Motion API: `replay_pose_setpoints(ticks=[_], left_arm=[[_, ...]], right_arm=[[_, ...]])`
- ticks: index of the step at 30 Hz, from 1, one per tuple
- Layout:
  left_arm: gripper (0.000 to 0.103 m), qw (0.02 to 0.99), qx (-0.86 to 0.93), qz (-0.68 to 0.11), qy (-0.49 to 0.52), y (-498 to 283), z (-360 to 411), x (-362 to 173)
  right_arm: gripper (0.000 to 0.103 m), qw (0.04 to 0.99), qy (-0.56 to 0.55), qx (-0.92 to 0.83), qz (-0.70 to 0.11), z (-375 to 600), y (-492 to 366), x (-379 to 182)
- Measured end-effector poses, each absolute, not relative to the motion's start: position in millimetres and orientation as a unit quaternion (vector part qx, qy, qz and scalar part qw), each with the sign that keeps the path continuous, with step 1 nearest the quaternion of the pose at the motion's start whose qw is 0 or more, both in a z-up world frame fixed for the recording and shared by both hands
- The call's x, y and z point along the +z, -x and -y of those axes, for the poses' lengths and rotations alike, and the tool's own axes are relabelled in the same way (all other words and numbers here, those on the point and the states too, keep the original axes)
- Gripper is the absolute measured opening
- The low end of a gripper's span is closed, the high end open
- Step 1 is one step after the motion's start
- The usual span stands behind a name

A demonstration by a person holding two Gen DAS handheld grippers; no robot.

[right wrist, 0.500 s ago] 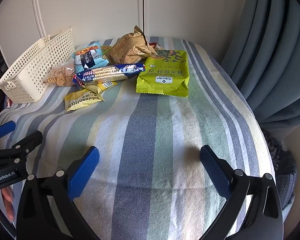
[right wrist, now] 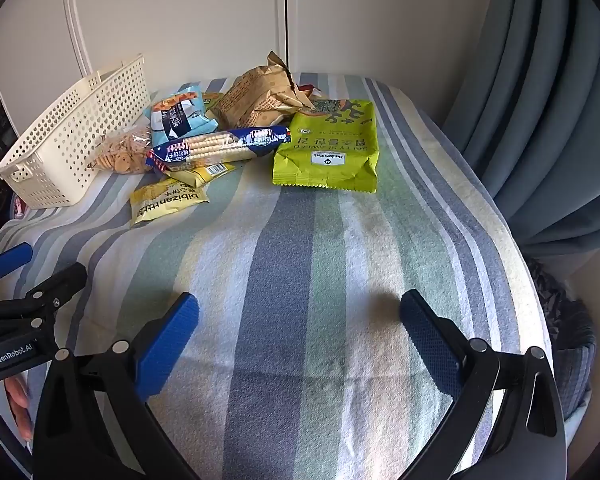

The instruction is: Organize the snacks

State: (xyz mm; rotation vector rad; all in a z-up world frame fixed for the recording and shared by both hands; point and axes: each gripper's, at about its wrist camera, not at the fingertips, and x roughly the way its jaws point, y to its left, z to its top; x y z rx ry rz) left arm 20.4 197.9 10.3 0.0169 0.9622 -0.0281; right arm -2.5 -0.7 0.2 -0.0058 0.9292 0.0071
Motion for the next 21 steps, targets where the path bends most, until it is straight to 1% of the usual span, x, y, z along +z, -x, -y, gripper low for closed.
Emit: replay_pose_setpoints(ticks=[21], left_arm=[[0.101,0.887,-0.014,-0.462,-0.008,-19.7,-198.6,9.8]], right_arm=[[0.098,0.894,0.006,0.002,-0.448,0.8,0.4,0.2]])
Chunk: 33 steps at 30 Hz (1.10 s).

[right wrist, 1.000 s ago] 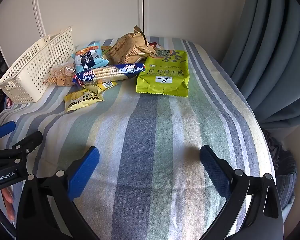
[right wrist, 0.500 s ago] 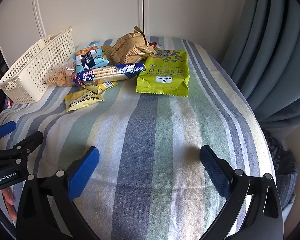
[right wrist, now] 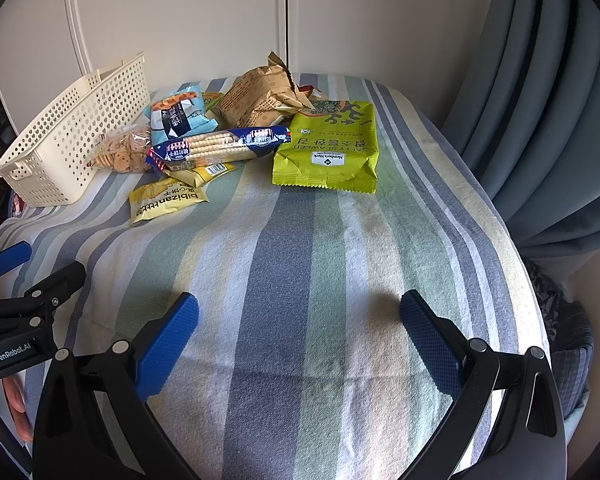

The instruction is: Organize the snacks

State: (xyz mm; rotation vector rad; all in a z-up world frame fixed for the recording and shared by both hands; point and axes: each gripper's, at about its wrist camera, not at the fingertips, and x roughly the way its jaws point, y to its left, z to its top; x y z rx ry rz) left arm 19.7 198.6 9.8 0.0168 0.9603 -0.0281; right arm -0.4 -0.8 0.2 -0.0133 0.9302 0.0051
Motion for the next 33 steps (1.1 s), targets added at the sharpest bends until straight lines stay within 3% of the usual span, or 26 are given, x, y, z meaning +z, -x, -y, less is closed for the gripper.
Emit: replay_pose_setpoints(ticks=[24,33], left_arm=[[0.101,0.887,-0.014,-0.461,-0.010,-19.4,-200.4,10.1],[0.101,0.890,-0.012,-0.454,-0.026,-19.3,-195.8,16.1]], right_arm=[[0.098,0.892,0.010,0.011,-0.451,0.4,-3.5,4.1],[0.098,0.909,0.000,0.016,-0.416,12.2,-10.0,28.1]])
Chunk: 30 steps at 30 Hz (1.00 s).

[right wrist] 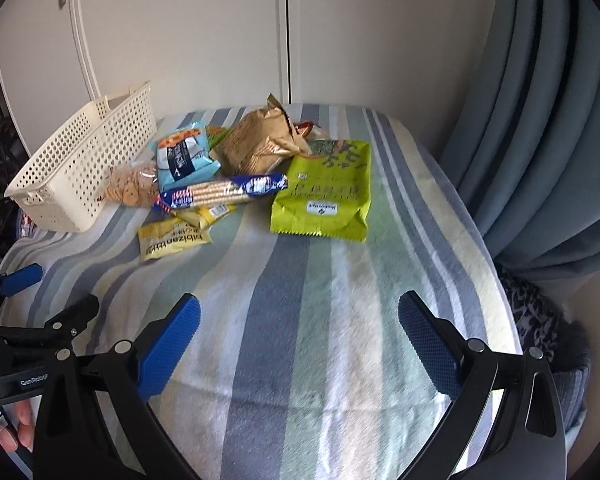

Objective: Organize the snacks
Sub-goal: 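Grasp the blue biscuit pack with the left gripper while the right grasps the seaweed bag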

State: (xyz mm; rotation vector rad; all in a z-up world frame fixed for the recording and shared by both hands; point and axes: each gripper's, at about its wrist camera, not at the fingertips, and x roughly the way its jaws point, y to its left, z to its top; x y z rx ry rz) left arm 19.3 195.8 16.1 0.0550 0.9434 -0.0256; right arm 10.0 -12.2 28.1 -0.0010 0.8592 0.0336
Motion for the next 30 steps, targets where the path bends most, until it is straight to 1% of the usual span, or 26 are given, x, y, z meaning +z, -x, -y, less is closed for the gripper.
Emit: replay_pose_setpoints(ticks=[9,17,21,27,30], left_arm=[[0.101,0.900,-0.009,-0.435,-0.024,-27.7,-195.0,34.7],[0.101,0.902,-0.010,-0.431,-0.027,-39.2,-191.3,39.7],[0.101,0.901,-0.016,-0.433,-0.024,-46.9,-190.8,39.9],[0.101,0.892,-0.034,-0.450,0.013,-65.0,-197.7,36.1],[0.101,0.892,-0.035,-0.451,0.016,-71.6,-197.9,35.1]], right_arm=[[0.098,0.917,-0.011,0.014,-0.398,19.5,-12.3,35.5],[0.098,0.918,-0.011,0.015,-0.396,25.6,-20.8,40.1],[0.098,0.916,-0.016,0.018,-0.401,29.9,-29.8,41.7],[0.098,0.910,-0.007,0.019,-0.414,32.7,-53.2,40.7],[0.098,0.905,0.001,0.019,-0.425,31.8,-66.2,36.0]])
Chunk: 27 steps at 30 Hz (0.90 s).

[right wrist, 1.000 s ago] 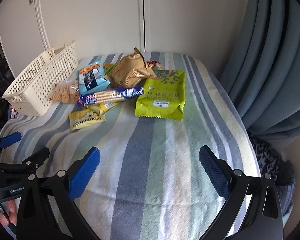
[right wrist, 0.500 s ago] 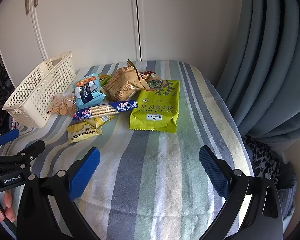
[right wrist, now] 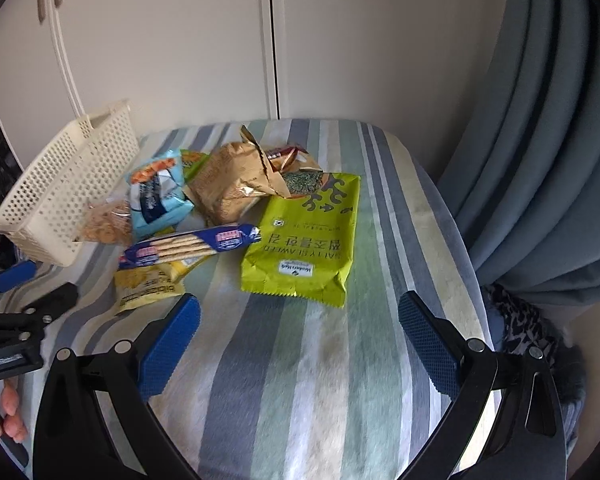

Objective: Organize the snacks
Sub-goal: 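Grasp the blue biscuit pack with the left gripper while the right grasps the seaweed bag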

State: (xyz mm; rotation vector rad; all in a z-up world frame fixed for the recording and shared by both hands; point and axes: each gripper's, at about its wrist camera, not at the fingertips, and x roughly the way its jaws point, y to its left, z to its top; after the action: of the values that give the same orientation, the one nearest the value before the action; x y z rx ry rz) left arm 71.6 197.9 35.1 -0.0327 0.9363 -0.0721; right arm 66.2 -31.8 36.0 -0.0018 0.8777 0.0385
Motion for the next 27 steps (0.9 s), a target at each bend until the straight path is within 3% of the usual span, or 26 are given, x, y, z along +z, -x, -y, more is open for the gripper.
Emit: replay_pose_setpoints(ticks=[14,27], left_arm=[[0.101,0.891,-0.047,-0.451,0.001,-91.4,-195.7,37.1],[0.101,0.891,-0.060,-0.449,-0.020,-105.0,-187.7,35.9]], right_arm=[[0.098,0.860,0.023,0.019,-0.510,20.7,-157.7,1.0],[0.098,0.842,0.036,0.029,-0.538,22.4,-168.1,-13.3]])
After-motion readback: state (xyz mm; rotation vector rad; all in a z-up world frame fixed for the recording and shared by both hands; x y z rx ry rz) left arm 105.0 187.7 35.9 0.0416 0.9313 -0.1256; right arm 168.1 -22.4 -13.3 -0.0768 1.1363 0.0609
